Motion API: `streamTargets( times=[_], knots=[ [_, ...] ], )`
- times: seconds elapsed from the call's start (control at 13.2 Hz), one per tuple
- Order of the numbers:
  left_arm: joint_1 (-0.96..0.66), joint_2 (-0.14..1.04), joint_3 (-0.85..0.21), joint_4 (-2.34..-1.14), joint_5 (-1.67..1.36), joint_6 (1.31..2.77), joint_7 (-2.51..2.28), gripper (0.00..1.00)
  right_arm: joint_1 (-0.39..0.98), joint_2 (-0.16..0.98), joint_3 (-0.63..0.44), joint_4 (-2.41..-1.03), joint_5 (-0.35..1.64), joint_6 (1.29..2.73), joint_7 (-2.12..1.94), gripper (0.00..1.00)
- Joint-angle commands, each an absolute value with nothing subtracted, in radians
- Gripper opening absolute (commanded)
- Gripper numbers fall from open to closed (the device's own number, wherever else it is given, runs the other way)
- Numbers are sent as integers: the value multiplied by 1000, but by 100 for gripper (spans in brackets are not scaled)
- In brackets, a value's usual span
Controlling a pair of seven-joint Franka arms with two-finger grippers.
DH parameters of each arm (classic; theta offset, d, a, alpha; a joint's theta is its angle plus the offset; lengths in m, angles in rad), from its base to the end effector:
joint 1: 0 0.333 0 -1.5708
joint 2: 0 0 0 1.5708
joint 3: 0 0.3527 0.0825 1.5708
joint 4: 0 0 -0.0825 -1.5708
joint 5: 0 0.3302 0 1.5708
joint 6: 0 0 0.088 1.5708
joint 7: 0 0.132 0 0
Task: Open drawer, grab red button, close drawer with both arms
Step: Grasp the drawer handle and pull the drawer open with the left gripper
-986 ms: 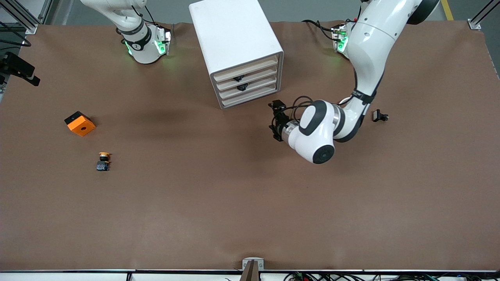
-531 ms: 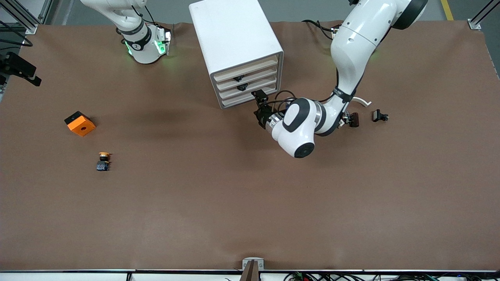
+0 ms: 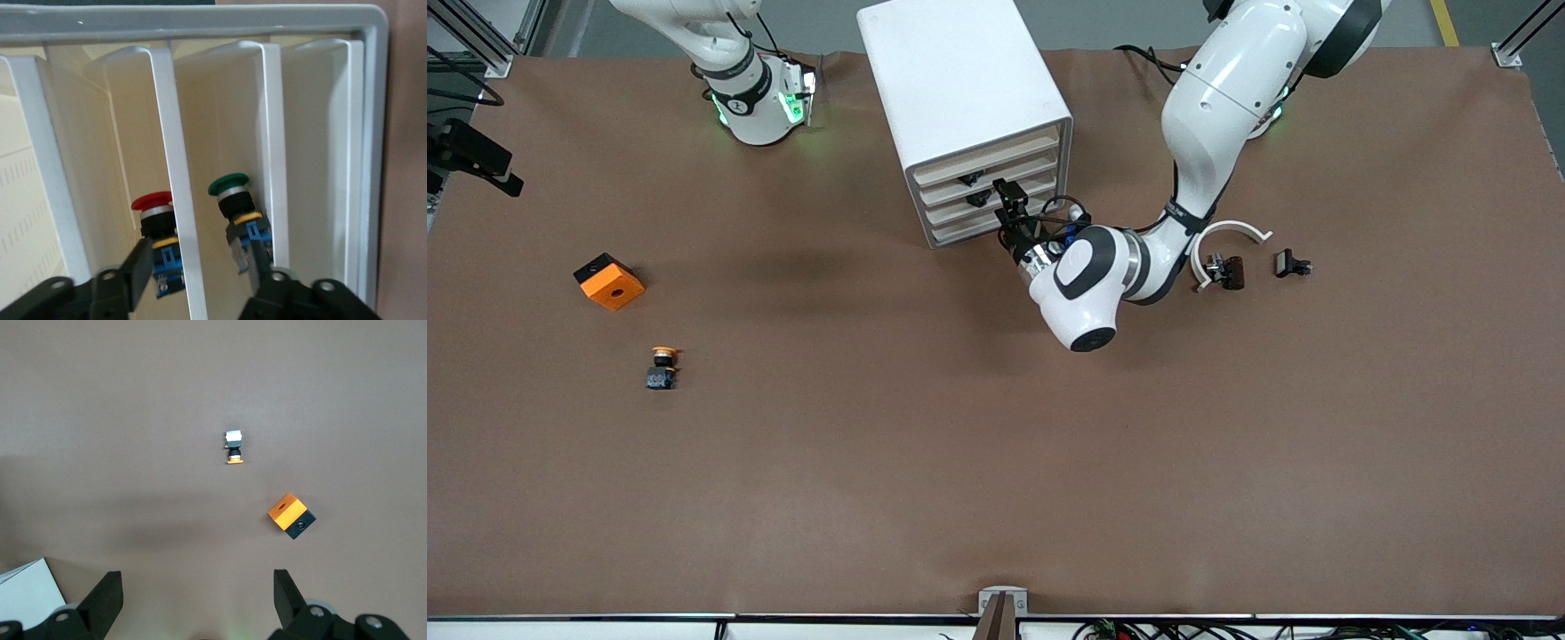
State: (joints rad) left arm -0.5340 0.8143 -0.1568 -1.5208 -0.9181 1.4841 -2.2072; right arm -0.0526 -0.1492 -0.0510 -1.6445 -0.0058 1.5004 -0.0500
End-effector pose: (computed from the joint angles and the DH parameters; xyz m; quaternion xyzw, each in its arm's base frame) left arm 0.4128 -0.4595 0.2493 -0.4740 -0.6474 0.5139 0.3036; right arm 0.4382 -0.0487 0.6696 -0.9996 0.0267 -0.0025 0.0007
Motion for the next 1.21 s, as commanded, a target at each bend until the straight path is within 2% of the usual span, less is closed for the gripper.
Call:
streamTargets(
  times=[0.0, 0.23, 0.3, 0.38, 0.83, 1.14],
  knots=[
    [-552, 834, -153, -1509, -937, 1447, -2227, 52, -51, -167, -49, -1660, -18, 1506, -49, 100],
    [-563, 836, -153, -1509, -939, 1440, -2230, 33, -49, -167, -49, -1657, -18, 1503, -48, 100],
    [-563, 836, -153, -1509, -939, 1439, -2230, 21, -51, -166, -51, -1654, -20, 1505, -37, 100],
    [-563, 841, -153, -1509, -937, 1439, -2230, 0, -55, -163, -51, -1637, -18, 1503, -37, 100],
    [-520, 841, -124, -1496, -930, 1443, -2218, 0, -54, -140, -52, -1611, -12, 1502, -40, 100],
    [-492, 841, -95, -1437, -923, 1450, -2218, 0, -60, -135, -54, -1603, -8, 1497, -37, 100]
  ],
)
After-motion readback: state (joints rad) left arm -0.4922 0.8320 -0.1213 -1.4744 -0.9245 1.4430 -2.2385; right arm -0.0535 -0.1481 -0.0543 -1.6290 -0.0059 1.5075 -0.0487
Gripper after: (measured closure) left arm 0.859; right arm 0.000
